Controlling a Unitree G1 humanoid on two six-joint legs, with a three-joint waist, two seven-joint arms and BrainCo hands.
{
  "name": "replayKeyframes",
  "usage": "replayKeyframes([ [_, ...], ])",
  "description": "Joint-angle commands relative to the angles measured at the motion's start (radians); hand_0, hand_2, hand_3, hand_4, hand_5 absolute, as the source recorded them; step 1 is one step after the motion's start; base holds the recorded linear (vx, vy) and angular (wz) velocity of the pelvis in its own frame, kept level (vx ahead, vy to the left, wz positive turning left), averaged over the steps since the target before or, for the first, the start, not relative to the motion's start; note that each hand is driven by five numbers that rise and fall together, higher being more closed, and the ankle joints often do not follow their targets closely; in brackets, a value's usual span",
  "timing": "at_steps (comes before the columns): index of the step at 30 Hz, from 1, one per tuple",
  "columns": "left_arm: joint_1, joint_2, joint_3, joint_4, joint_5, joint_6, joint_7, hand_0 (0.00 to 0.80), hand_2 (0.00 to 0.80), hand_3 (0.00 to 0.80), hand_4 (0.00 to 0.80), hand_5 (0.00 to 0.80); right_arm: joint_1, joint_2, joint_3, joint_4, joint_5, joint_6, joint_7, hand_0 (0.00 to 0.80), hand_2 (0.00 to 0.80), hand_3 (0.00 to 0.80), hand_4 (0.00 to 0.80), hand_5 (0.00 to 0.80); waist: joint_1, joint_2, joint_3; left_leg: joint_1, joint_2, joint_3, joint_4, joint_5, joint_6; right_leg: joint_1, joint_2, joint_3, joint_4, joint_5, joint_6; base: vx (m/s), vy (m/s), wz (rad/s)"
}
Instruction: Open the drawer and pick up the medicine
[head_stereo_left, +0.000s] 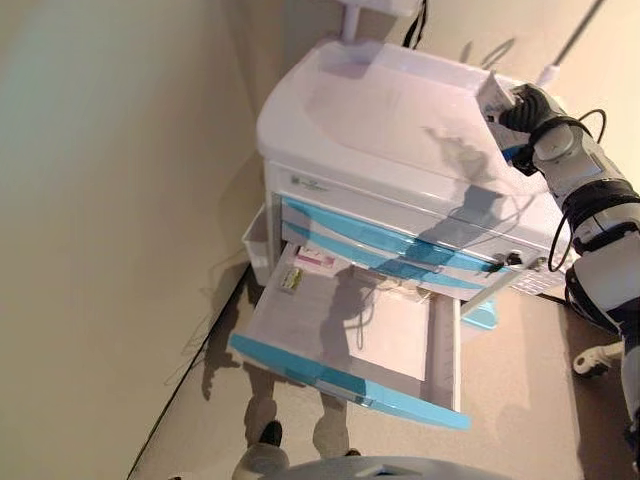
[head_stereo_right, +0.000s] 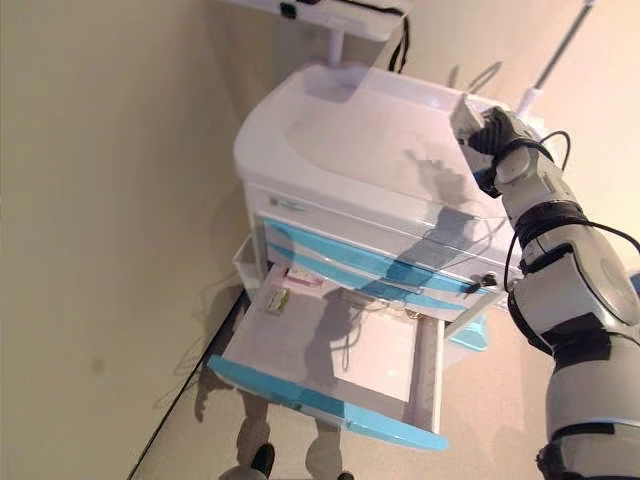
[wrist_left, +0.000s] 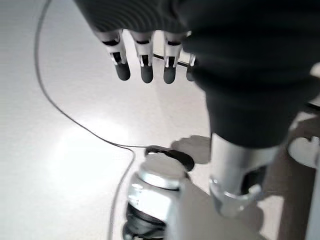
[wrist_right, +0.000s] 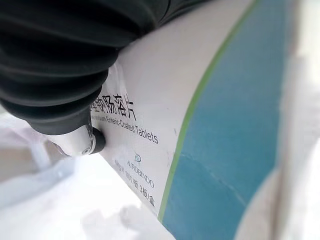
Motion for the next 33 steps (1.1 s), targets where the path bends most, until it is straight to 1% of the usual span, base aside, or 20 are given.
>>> replayKeyframes([
  [1, -0.071, 0.031, -0.027, 0.027, -0.028, -0.008, 0.027, 0.0, 0.0, 0.0, 0.0, 0.0, -0.192, -0.018, -0.002, 0.071, -0.035, -0.006, -0.069, 0.8, 0.8, 0.8, 0.8, 0.8, 0.017, -0.032, 0.058, 0.034, -0.016, 0.027, -0.03, -0.021, 0.013, -0.002, 0.002, -0.016, 0.085, -0.04, 0.045, -0.039, -0.013, 0.15],
  [7, -0.108, 0.03, -0.06, -0.003, -0.039, -0.02, 0.037, 0.0, 0.0, 0.0, 0.0, 0.0, -0.198, 0.004, 0.002, 0.1, -0.05, 0.001, -0.075, 0.8, 0.8, 0.8, 0.8, 0.8, 0.037, -0.03, 0.101, -0.013, -0.023, 0.007, -0.024, -0.008, 0.013, -0.034, 0.002, -0.031, 0.076, -0.03, 0.046, -0.042, -0.012, 0.09],
  [13, -0.131, 0.027, -0.08, -0.032, -0.048, -0.028, 0.046, 0.0, 0.0, 0.0, 0.0, 0.0, -0.2, 0.025, 0.009, 0.111, -0.071, 0.003, -0.076, 0.8, 0.8, 0.8, 0.8, 0.8, 0.046, -0.028, 0.131, -0.038, -0.027, 0.001, -0.019, -0.001, 0.013, -0.053, 0.001, -0.035, 0.071, -0.02, 0.048, -0.024, -0.004, 0.05],
  [23, -0.146, 0.024, -0.09, -0.039, -0.049, -0.033, 0.053, 0.0, 0.0, 0.0, 0.0, 0.0, -0.203, 0.047, 0.007, 0.122, -0.076, 0.0, -0.075, 0.8, 0.8, 0.8, 0.8, 0.8, 0.054, -0.03, 0.156, -0.061, -0.029, -0.007, -0.02, 0.007, 0.014, -0.076, 0.0, -0.039, 0.068, -0.012, 0.048, -0.008, 0.0, 0.0],
  [24, -0.15, 0.025, -0.089, -0.037, -0.047, -0.032, 0.054, 0.0, 0.0, 0.0, 0.0, 0.0, -0.204, 0.051, 0.004, 0.126, -0.075, 0.0, -0.077, 0.367, 0.367, 0.367, 0.367, 0.367, 0.053, -0.029, 0.159, -0.063, -0.029, -0.008, -0.024, 0.009, 0.014, -0.078, 0.0, -0.042, 0.066, -0.011, 0.048, 0.0, 0.0, 0.0],
  [25, -0.15, 0.025, -0.089, -0.037, -0.047, -0.032, 0.054, 0.0, 0.0, 0.0, 0.0, 0.0, -0.204, 0.051, 0.004, 0.126, -0.075, 0.0, -0.077, 0.151, 0.151, 0.151, 0.151, 0.151, 0.053, -0.029, 0.159, -0.063, -0.029, -0.008, -0.024, 0.009, 0.014, -0.078, 0.0, -0.042, 0.066, -0.011, 0.048, 0.0, 0.0, 0.0],
  [26, -0.15, 0.025, -0.09, -0.035, -0.045, -0.032, 0.054, 0.0, 0.0, 0.0, 0.0, 0.0, -0.21, 0.058, 0.002, 0.132, -0.072, 0.0, -0.079, 0.0, 0.0, 0.0, 0.0, 0.0, 0.051, -0.028, 0.159, -0.064, -0.029, -0.008, -0.026, 0.009, 0.014, -0.08, 0.0, -0.043, 0.066, -0.011, 0.047, 0.0, 0.0, 0.0],
  [30, -0.148, 0.023, -0.09, -0.03, -0.048, -0.032, 0.057, 0.0, 0.0, 0.0, 0.0, 0.0, -0.215, 0.07, -0.004, 0.128, -0.062, -0.004, -0.087, 0.0, 0.0, 0.0, 0.0, 0.0, 0.049, -0.03, 0.158, -0.063, -0.027, -0.004, -0.027, 0.008, 0.014, -0.083, 0.001, -0.041, 0.065, -0.009, 0.048, 0.0, 0.0, 0.0],
  [33, -0.147, 0.025, -0.082, -0.028, -0.05, -0.032, 0.059, 0.0, 0.0, 0.0, 0.0, 0.0, -0.224, 0.078, -0.012, 0.104, -0.024, -0.015, -0.091, 0.0, 0.0, 0.0, 0.0, 0.0, 0.043, -0.035, 0.151, -0.056, -0.027, 0.003, -0.027, 0.003, 0.016, -0.082, 0.002, -0.032, 0.064, -0.007, 0.048, 0.0, 0.0, 0.0],
])
